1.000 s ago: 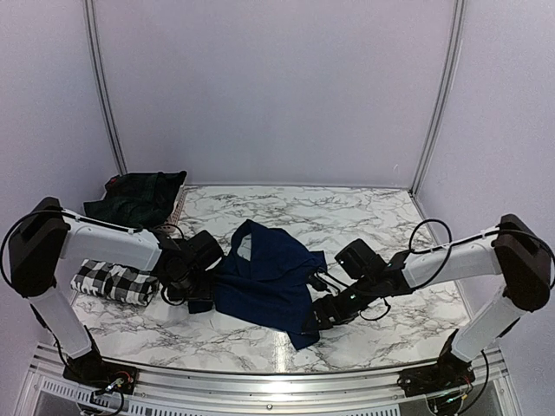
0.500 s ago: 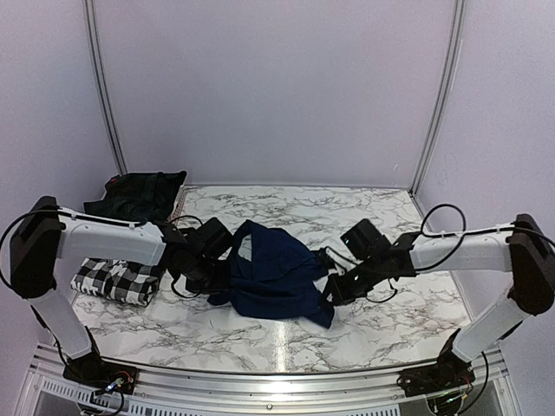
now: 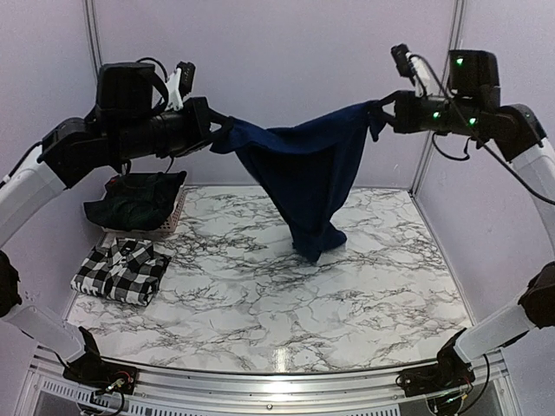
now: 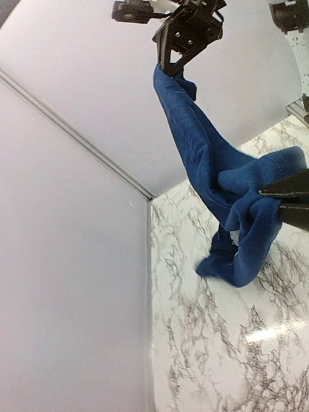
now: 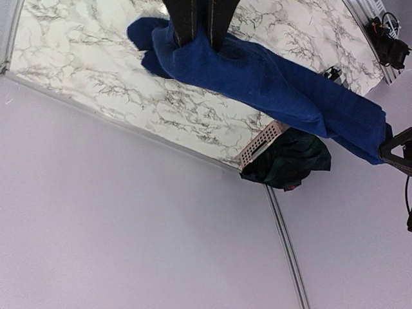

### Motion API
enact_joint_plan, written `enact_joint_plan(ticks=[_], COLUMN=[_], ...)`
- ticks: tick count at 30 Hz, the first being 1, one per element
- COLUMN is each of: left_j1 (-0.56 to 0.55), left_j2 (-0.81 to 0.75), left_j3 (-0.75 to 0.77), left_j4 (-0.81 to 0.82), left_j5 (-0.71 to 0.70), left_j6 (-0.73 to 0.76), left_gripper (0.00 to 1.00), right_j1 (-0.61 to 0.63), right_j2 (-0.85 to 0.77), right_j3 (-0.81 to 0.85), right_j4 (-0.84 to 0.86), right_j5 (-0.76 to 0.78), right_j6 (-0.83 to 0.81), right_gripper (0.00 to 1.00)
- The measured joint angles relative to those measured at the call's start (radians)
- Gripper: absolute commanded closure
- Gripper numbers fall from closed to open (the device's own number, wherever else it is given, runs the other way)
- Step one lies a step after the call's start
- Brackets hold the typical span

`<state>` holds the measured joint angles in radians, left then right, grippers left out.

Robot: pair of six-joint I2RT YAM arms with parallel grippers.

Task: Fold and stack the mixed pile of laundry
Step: Flatten out the crumpled T-shirt at the center of the board.

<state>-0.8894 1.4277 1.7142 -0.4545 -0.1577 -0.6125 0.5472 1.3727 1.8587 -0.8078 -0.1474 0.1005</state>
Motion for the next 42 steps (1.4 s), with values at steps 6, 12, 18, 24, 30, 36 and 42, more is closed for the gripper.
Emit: enact_joint_plan(ticks=[6,12,18,24,30,36,42], left_j1=[-0.085,-0.115,-0.032,0.237,0.384,0.402,0.389], left_j2=[-0.027,-0.029,0.042,0.301,0.633,0.577,0.342], left_j3=[0.137,0.186,0.271,0.464,0.778,0.744,0.612], left_j4=[-0.001,0.009,0.035,0.053,0.137,0.229,0.27], left_j5=[0.046,0.024,-0.036,0.014,0.194,0.278,0.285], left_j6=[0.098,0.159,0.182,0.117,0.013,-0.02,-0.005], left_gripper=[1.0,1.0,1.0,1.0,1.0,1.0,1.0], right_j1=[0.044,0.064,0.055,-0.046,-0.178,-0.187,-0.082], right_j2=[0.014,0.039,0.091,0.347,0.499,0.402,0.285], right_j3=[0.317,0.424,0.394,0.521,0.61,0.601,0.585], right_j4=[-0.147,-0.227,-0.172,-0.07,0.053,0.166,0.217], right_j5=[-0.003,0.101,0.233,0.284,0.223,0.032,-0.114], right_j6=[-0.053,-0.05,-0.052,-0.077,-0.061,-0.037,-0.026], right_gripper=[1.0,1.0,1.0,1.0,1.0,1.0,1.0])
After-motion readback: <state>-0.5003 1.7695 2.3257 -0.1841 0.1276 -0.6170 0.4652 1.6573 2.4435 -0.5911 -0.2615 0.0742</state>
